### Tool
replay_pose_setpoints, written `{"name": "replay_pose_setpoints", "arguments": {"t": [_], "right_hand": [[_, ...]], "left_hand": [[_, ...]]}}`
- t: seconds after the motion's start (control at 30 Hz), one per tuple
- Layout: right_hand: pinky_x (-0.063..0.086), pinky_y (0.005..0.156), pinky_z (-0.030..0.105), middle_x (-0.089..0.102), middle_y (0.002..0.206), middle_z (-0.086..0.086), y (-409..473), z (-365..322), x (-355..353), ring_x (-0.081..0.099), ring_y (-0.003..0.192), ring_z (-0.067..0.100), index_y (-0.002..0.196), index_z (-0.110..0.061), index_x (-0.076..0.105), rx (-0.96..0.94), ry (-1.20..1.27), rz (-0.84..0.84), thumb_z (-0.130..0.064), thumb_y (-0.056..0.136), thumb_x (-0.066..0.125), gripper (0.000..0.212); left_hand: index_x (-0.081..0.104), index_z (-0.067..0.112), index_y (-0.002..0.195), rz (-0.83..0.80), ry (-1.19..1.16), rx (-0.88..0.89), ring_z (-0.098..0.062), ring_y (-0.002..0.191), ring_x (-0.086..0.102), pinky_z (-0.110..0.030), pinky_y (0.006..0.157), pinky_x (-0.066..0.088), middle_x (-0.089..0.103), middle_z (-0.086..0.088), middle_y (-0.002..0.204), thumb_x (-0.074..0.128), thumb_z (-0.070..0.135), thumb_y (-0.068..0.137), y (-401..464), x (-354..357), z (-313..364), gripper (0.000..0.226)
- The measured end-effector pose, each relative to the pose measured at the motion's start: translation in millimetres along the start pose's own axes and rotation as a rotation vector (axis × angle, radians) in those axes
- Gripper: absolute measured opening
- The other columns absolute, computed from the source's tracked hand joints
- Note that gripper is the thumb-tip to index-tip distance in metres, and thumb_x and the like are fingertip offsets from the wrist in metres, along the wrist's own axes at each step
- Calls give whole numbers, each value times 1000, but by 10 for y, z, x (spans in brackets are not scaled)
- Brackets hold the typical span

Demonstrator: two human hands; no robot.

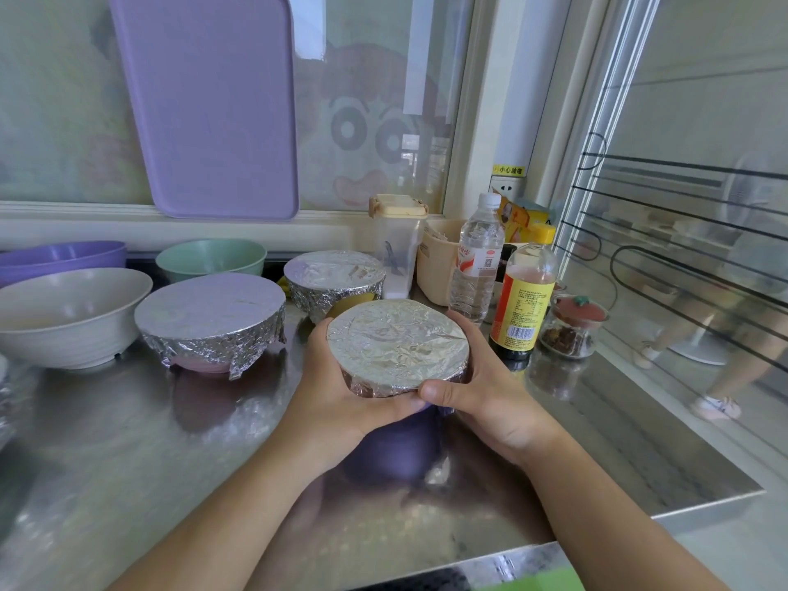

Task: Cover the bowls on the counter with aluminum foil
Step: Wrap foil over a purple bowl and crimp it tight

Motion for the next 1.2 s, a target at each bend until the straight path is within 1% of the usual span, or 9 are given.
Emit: {"name": "replay_pose_setpoints", "arguments": {"t": [0.1,0.2,0.37,0.47,0.63,0.87,0.97,1.03,1.2], "right_hand": [[35,121,61,57,152,14,-8,-14,-10,51,144,36,158,-20,36,-12,-54,-7,-30,60,104,120],[38,120,60,59,150,10,-16,-31,-38,53,143,32,157,-23,38,-21,-95,14,-37,57,105,122],[41,119,52,62,148,1,-20,-47,-67,55,141,22,156,-28,39,-45,-165,40,-47,52,104,124],[41,120,52,62,147,0,-22,-51,-79,55,141,21,156,-27,39,-59,-196,45,-40,56,104,119],[42,119,51,63,146,-1,-14,-35,-97,57,140,19,155,-27,40,-67,-200,45,-30,60,100,113],[38,123,51,59,150,-4,-30,-1,-70,54,142,18,160,-28,30,-53,-179,-21,-20,63,97,118],[37,122,51,56,154,7,-82,-67,-35,50,146,27,158,-21,35,-57,-112,-95,-7,70,90,105],[39,121,50,56,154,10,-94,-100,-34,50,146,30,157,-18,39,-41,-66,-104,-18,71,96,103],[38,122,55,61,151,2,-68,-87,-117,55,143,23,157,-22,41,-33,-74,-28,-46,54,104,123]], "left_hand": [[40,29,141,-38,13,-26,2,127,59,-18,100,51,63,19,133,108,27,49,8,-20,-52,114],[34,30,145,-89,9,-77,12,123,57,-9,95,48,58,17,138,102,35,44,14,-52,-36,122],[46,34,132,-78,97,-51,15,114,60,-7,91,49,68,18,126,104,23,54,58,-123,27,97],[54,33,125,-60,125,-18,13,111,64,-8,90,50,71,30,115,100,13,53,67,-144,19,87],[52,26,143,-44,138,-37,-4,128,62,-37,110,49,68,11,135,107,39,49,82,-228,-95,110],[46,31,145,-53,149,-99,12,121,58,-16,100,46,65,21,133,106,35,49,24,-243,-104,113],[51,30,145,-151,92,-129,-2,128,61,-31,110,47,68,14,136,106,35,50,51,-288,-122,110],[55,27,146,-184,42,-156,-12,131,63,-44,115,45,69,6,138,104,32,50,70,-351,-150,107],[59,30,143,-184,54,-143,-13,129,64,-46,114,45,70,5,137,102,33,51,72,-387,-136,102]]}}
Point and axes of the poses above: each hand's wrist, its own y-axis towards the middle knuckle, its own x-axis out of the palm, z = x × y, the point moved 8 cm from there along y, towards the middle knuckle
